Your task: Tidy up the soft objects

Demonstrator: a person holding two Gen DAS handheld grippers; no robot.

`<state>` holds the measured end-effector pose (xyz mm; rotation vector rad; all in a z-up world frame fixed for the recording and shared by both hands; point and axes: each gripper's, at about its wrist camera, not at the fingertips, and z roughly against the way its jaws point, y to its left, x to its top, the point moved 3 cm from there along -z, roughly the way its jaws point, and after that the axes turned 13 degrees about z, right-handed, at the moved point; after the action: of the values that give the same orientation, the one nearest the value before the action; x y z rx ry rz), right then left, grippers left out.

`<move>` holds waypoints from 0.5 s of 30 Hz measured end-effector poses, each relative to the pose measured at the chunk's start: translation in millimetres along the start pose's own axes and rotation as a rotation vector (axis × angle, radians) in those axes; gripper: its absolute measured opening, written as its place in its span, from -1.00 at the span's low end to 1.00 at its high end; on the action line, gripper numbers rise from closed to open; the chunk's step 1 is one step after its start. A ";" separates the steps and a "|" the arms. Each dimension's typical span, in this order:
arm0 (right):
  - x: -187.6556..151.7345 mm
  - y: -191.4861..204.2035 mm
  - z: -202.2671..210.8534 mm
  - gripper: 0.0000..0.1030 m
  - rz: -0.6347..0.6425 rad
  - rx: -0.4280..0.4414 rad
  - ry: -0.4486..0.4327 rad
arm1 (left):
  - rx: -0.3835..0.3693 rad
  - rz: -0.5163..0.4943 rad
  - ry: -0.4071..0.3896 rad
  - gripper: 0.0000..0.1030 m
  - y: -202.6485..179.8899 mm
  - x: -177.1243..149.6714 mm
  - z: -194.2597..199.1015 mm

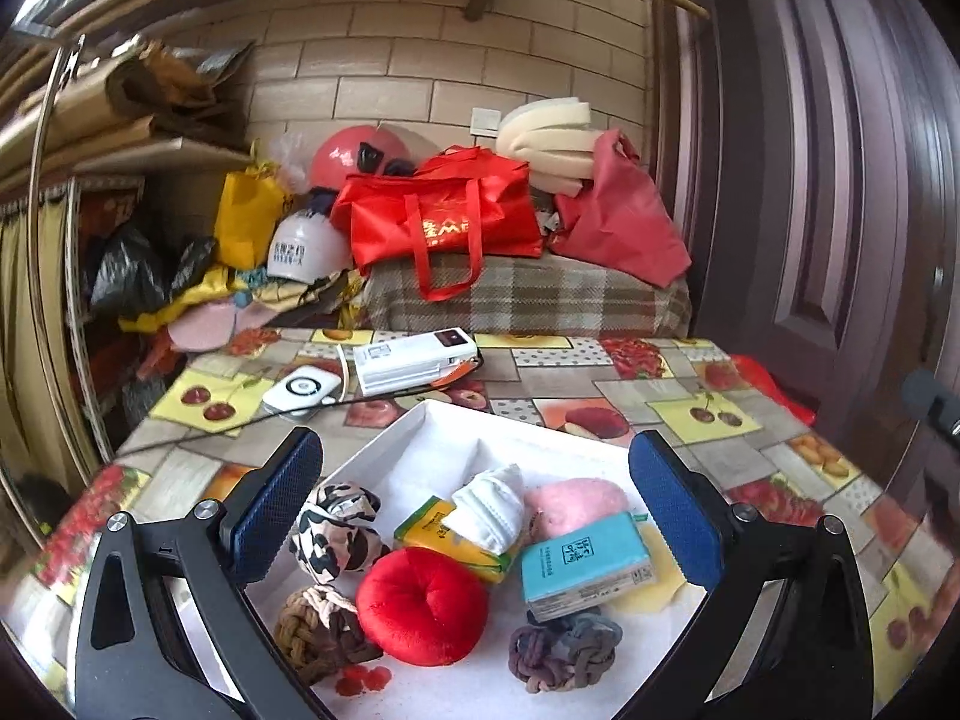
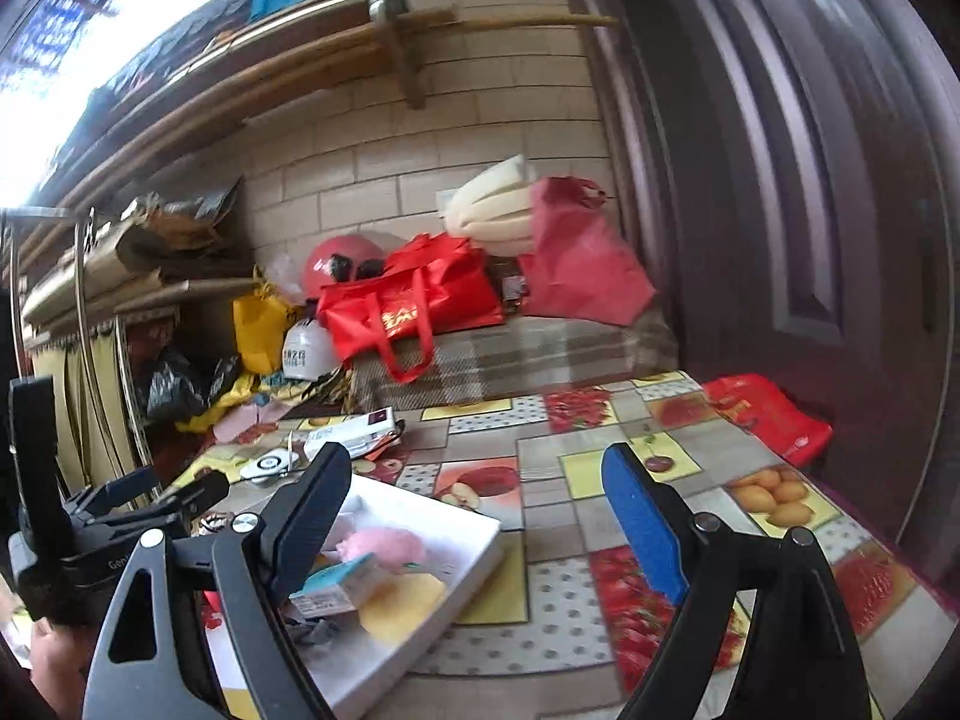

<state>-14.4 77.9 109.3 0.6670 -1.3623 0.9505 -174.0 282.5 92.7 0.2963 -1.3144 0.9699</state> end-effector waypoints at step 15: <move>-1.3 -77.9 81.3 1.00 -0.099 -0.081 -0.172 | 0.191 -0.073 -0.030 1.00 -54.5 -9.1 57.0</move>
<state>12.1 -29.8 128.2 0.7603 -1.4964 0.7687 -171.9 207.3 118.4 0.5040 -1.2309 1.0340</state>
